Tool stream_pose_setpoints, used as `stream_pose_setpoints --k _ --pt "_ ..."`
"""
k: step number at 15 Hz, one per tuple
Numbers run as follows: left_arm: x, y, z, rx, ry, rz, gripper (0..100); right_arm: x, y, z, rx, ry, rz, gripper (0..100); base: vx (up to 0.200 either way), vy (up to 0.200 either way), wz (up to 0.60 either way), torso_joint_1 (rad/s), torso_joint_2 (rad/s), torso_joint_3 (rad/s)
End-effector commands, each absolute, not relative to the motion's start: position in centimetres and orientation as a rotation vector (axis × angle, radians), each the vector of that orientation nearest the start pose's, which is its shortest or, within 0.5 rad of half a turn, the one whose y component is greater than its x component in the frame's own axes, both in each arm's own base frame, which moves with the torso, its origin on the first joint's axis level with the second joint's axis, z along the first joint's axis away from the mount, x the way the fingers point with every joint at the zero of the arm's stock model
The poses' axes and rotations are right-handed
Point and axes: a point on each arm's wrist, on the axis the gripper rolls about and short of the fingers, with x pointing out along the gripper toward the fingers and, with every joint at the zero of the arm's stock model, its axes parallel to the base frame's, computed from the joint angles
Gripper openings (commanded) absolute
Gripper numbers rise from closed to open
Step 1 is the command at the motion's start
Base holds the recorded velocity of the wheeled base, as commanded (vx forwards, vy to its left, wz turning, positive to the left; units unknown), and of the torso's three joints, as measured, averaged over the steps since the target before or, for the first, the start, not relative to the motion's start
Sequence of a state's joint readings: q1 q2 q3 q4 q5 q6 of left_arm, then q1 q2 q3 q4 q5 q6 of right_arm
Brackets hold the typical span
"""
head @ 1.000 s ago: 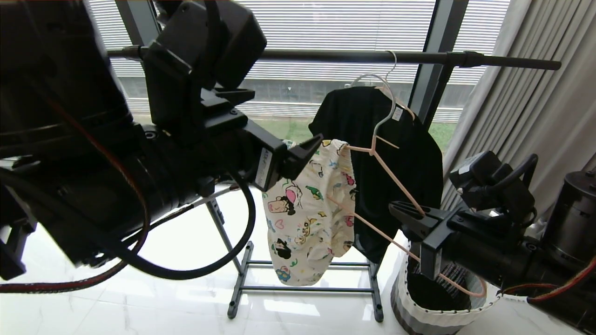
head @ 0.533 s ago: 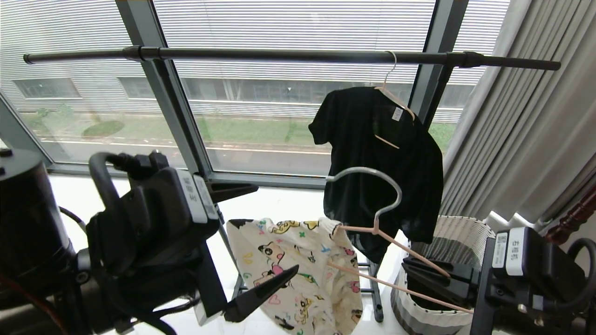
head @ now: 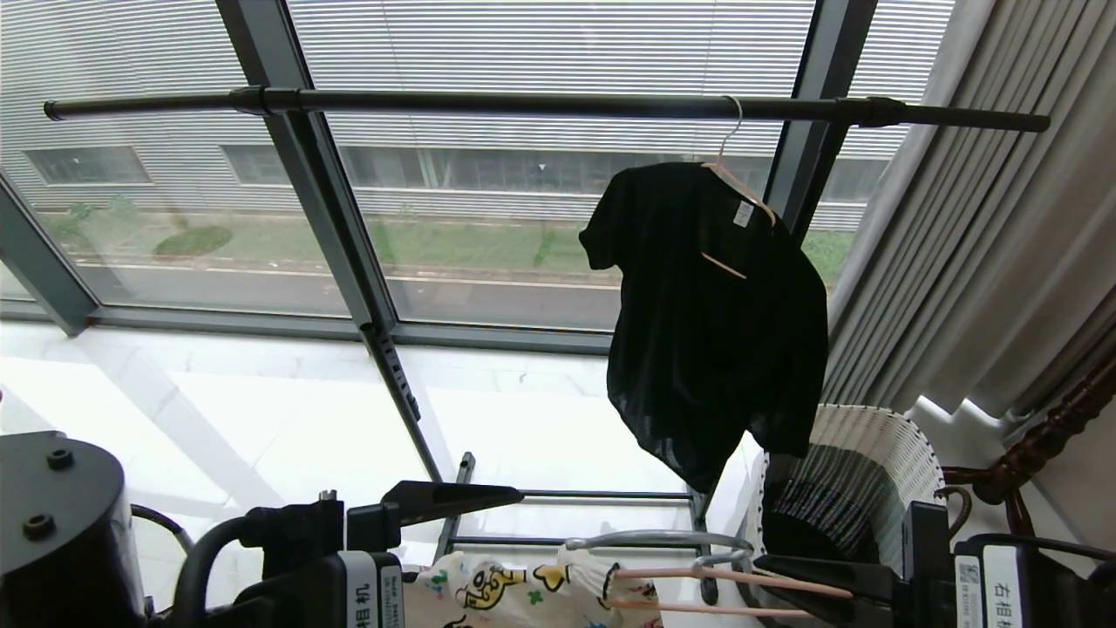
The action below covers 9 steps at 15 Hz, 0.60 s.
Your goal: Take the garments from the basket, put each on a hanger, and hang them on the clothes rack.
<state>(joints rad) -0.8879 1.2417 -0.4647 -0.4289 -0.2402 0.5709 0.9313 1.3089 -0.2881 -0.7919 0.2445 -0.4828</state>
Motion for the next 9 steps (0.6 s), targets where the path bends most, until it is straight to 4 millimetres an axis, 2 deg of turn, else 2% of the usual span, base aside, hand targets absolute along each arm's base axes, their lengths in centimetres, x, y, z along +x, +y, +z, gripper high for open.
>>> stream_pose_setpoints --k 1,7,8,9 --pt "10.98 -14.44 17.26 0.632 0.059 -1.203 100 9.69 14.84 15.74 -0.507 -0.070 1.236 0 0.000 0.000 0.00 0.000 0.00 0.000" --pt "11.44 -15.16 16.57 0.641 0.100 -1.216 100 9.28 15.15 15.76 -0.515 -0.082 1.260 0 0.000 0.000 0.00 0.000 0.00 0.000" --pt "11.47 -15.14 16.57 0.638 0.102 -1.215 0 9.27 15.19 15.73 -0.517 -0.081 1.262 0 0.000 0.000 0.00 0.000 0.00 0.000" --pt "11.53 -15.22 16.38 0.639 0.113 -1.216 0 9.24 15.23 15.77 -0.515 -0.083 1.265 0 0.000 0.000 0.00 0.000 0.00 0.000"
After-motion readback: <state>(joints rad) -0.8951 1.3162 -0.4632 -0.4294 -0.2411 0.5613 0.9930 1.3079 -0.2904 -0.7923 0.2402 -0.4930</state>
